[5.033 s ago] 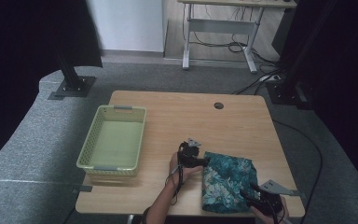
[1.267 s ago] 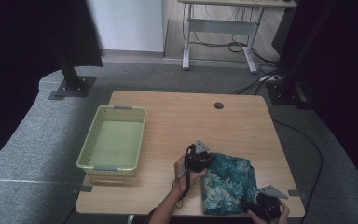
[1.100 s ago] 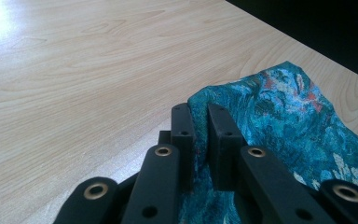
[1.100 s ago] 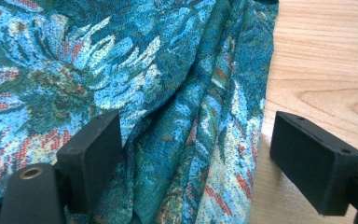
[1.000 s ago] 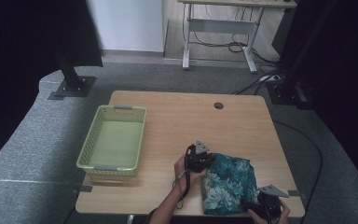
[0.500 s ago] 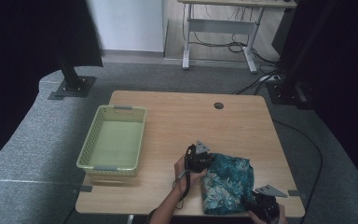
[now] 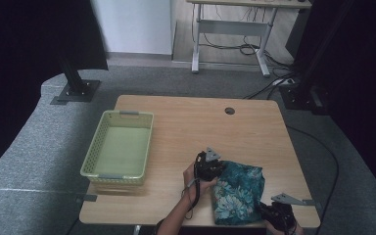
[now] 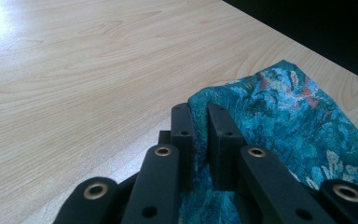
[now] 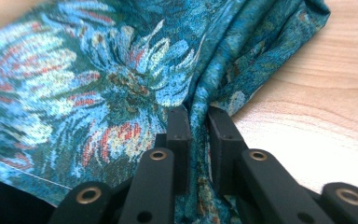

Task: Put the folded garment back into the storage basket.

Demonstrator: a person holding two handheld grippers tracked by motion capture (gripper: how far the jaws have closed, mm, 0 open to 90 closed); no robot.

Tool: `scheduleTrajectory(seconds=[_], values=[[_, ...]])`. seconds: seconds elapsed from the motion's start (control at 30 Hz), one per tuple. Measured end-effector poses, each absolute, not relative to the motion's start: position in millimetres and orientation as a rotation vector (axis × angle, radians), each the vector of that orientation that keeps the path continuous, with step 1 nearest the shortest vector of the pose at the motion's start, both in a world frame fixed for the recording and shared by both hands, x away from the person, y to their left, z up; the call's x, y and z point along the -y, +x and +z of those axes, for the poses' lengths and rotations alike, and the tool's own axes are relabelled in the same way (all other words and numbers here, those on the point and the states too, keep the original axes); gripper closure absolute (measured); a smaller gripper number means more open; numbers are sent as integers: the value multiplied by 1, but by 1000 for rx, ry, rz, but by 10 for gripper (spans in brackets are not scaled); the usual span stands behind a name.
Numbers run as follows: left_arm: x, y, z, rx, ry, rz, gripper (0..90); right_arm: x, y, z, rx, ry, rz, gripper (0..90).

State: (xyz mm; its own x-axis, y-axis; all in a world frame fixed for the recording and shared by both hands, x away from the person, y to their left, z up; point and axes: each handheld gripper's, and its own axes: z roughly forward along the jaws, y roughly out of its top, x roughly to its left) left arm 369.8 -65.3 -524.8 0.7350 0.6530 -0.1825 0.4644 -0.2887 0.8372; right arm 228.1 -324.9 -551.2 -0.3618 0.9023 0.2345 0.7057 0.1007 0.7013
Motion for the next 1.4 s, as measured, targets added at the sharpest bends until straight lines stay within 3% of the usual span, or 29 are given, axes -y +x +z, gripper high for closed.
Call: scheduleTrajectory(seconds=[0.53, 1.4], values=[[63, 369, -516, -840, 1945, 236, 820, 347, 233, -556, -2090, 1674, 1524, 826], [41, 365, -488, -812, 1900, 263, 821, 333, 230, -534, -2049, 1490, 1736, 829]])
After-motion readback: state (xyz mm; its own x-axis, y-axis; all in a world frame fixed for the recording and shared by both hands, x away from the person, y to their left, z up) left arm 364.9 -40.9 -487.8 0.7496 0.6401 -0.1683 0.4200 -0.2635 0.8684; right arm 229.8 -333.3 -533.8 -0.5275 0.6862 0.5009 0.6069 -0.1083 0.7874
